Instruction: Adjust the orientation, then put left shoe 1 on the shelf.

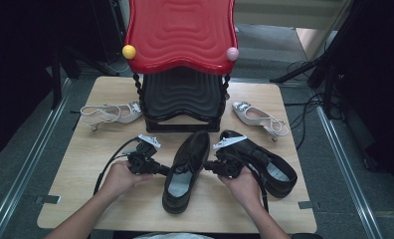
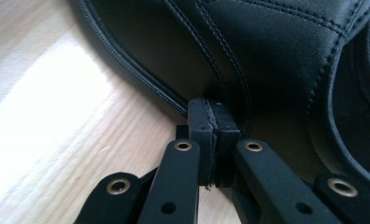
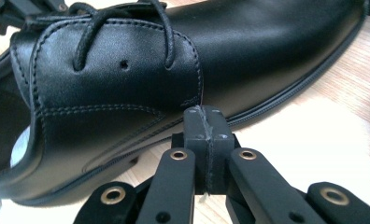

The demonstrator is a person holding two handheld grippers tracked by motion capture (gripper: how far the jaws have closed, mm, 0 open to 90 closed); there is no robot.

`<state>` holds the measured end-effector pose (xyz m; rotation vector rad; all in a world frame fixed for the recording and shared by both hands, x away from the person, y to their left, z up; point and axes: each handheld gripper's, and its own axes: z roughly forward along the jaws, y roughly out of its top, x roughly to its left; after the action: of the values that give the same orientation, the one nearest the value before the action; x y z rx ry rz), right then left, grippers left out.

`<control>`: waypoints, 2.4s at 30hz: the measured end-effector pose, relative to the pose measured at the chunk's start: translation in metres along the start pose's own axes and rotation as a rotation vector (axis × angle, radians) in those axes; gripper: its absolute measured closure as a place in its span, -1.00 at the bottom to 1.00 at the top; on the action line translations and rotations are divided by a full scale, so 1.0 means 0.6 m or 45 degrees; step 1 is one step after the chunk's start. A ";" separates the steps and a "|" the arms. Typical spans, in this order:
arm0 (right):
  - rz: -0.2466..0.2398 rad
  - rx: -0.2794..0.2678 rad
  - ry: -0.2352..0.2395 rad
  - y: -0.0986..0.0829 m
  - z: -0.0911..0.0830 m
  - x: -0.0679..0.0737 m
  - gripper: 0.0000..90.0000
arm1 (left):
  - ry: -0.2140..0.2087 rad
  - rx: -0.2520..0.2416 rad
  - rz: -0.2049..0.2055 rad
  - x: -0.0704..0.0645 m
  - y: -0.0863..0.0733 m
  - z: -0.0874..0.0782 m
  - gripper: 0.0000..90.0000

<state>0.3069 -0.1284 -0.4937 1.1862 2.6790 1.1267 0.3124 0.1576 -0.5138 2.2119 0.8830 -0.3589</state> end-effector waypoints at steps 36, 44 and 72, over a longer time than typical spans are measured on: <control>0.129 -0.071 -0.050 0.002 -0.046 -0.051 0.80 | -0.020 -0.076 0.070 -0.055 0.020 0.023 0.62; 0.145 -0.073 -0.026 -0.004 -0.070 -0.045 0.66 | -0.013 -0.118 0.063 -0.049 0.018 -0.026 0.71; 0.074 0.062 0.078 0.002 -0.124 0.046 0.43 | 0.025 -0.242 0.134 -0.050 0.132 -0.172 0.87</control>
<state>0.2676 -0.1554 -0.4302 1.2657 2.7493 1.1299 0.3444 0.1758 -0.3854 2.0787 0.7739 -0.1951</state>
